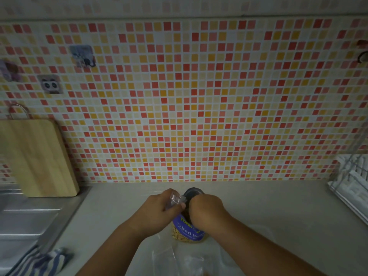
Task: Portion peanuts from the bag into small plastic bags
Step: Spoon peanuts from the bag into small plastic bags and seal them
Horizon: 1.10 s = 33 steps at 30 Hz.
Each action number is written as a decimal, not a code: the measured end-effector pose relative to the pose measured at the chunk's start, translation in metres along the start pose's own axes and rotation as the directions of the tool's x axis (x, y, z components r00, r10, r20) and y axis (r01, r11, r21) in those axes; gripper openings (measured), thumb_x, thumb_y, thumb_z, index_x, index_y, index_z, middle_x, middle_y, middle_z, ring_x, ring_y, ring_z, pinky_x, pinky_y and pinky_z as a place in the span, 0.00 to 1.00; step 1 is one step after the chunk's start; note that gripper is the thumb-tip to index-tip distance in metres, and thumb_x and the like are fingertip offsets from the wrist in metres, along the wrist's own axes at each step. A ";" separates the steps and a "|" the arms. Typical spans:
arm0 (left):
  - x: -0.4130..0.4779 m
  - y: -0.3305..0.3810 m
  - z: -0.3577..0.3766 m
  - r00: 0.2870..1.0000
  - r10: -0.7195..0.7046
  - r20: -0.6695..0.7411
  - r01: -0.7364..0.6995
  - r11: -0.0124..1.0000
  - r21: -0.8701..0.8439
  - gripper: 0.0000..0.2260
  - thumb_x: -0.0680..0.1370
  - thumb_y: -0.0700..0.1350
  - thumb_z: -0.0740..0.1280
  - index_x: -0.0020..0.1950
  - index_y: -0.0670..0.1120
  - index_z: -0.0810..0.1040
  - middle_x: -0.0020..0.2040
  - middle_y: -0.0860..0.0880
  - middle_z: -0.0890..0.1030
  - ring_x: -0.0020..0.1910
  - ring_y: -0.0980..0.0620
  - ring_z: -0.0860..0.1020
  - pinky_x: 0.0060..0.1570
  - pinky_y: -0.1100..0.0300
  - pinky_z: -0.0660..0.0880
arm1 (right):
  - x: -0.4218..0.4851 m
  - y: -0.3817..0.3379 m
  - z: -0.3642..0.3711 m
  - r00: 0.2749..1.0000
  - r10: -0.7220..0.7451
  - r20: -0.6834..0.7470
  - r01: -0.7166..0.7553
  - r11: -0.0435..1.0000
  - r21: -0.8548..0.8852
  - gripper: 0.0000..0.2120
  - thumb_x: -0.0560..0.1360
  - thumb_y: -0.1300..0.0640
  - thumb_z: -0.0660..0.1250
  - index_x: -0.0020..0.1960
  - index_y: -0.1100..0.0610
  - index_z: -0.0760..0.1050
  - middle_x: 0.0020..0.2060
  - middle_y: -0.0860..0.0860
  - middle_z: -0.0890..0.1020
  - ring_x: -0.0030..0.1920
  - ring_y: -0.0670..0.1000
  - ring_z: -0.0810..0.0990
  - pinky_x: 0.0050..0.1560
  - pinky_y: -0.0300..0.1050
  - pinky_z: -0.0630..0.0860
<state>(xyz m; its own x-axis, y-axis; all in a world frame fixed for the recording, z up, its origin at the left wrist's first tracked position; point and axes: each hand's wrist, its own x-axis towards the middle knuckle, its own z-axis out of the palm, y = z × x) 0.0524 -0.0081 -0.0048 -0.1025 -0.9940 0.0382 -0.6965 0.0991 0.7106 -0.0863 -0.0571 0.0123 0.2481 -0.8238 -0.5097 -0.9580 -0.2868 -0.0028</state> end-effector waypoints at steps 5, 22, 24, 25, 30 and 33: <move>0.000 0.000 -0.001 1.000 -0.006 0.014 0.006 1.000 -0.006 0.10 0.78 0.53 0.62 0.56 0.52 0.73 0.47 0.52 0.81 0.45 0.57 0.78 0.42 0.68 0.72 | 0.001 0.010 0.007 0.986 0.086 -0.143 -0.055 0.977 0.208 0.22 0.74 0.53 0.66 0.66 0.60 0.70 0.61 0.56 0.77 0.60 0.57 0.77 0.57 0.48 0.74; 0.007 -0.001 -0.019 0.988 0.064 -0.143 -0.036 0.981 0.191 0.14 0.73 0.57 0.67 0.56 0.55 0.75 0.49 0.58 0.77 0.48 0.58 0.74 0.43 0.71 0.68 | 0.008 0.072 -0.020 0.981 0.164 0.102 -0.176 0.977 0.123 0.17 0.78 0.55 0.58 0.65 0.59 0.72 0.34 0.50 0.68 0.45 0.51 0.70 0.50 0.40 0.65; 0.010 -0.001 -0.017 0.986 0.125 -0.114 -0.081 0.942 0.325 0.16 0.72 0.59 0.67 0.57 0.56 0.74 0.50 0.59 0.76 0.50 0.56 0.72 0.45 0.68 0.67 | 0.007 0.079 -0.027 0.982 0.170 0.089 -0.176 0.982 0.074 0.17 0.78 0.58 0.58 0.66 0.58 0.71 0.33 0.50 0.67 0.44 0.50 0.71 0.50 0.40 0.66; 0.011 -0.001 -0.015 0.985 0.143 -0.096 -0.096 0.919 0.382 0.18 0.71 0.62 0.65 0.58 0.56 0.74 0.51 0.58 0.77 0.51 0.55 0.72 0.47 0.65 0.68 | 0.002 0.083 -0.028 0.985 0.164 0.059 -0.168 0.982 0.082 0.18 0.78 0.60 0.58 0.66 0.58 0.71 0.34 0.50 0.68 0.46 0.51 0.71 0.50 0.40 0.67; 0.020 0.001 -0.006 0.979 0.200 -0.032 -0.148 0.814 0.562 0.28 0.65 0.68 0.54 0.59 0.56 0.72 0.55 0.55 0.79 0.52 0.52 0.72 0.51 0.58 0.68 | -0.011 0.096 -0.037 0.983 0.126 -0.136 -0.103 0.982 0.160 0.21 0.76 0.64 0.60 0.68 0.58 0.70 0.56 0.54 0.79 0.55 0.51 0.77 0.51 0.39 0.72; 0.022 0.005 -0.002 0.982 0.189 -0.004 -0.147 0.775 0.614 0.26 0.68 0.66 0.58 0.62 0.55 0.70 0.58 0.54 0.77 0.55 0.51 0.72 0.54 0.57 0.68 | -0.015 0.096 -0.047 0.981 0.139 -0.134 -0.119 0.982 0.145 0.22 0.76 0.65 0.58 0.70 0.55 0.68 0.65 0.53 0.75 0.59 0.51 0.75 0.61 0.40 0.70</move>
<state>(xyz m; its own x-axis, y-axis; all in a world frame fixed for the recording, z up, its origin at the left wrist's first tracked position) 0.0475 -0.0300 0.0008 -0.2298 -0.9574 0.1746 -0.9612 0.2515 0.1138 -0.1754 -0.0956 0.0602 0.1296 -0.9135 -0.3857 -0.9914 -0.1126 -0.0664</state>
